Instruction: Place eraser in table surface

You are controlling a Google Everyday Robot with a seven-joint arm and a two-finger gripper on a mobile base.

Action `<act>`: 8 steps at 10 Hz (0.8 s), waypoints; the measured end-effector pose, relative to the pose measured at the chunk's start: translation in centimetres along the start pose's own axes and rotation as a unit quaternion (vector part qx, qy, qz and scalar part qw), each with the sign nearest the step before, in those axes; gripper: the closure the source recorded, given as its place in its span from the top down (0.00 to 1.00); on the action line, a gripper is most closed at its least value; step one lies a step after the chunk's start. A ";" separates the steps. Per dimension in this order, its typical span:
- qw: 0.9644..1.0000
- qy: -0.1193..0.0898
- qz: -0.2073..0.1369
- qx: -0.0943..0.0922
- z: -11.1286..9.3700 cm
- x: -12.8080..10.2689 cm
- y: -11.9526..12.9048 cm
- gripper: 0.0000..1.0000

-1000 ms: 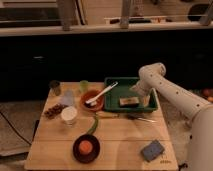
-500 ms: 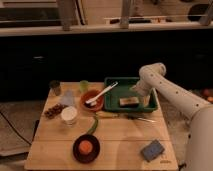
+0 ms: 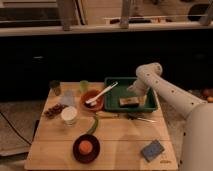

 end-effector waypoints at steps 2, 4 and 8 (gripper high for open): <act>1.000 -0.009 0.002 -0.002 0.6 -0.5 0.0 0.80; 1.000 -0.023 0.003 -0.005 1.2 -1.1 0.0 0.80; 0.999 -0.047 0.002 -0.015 2.6 -2.1 -0.2 0.80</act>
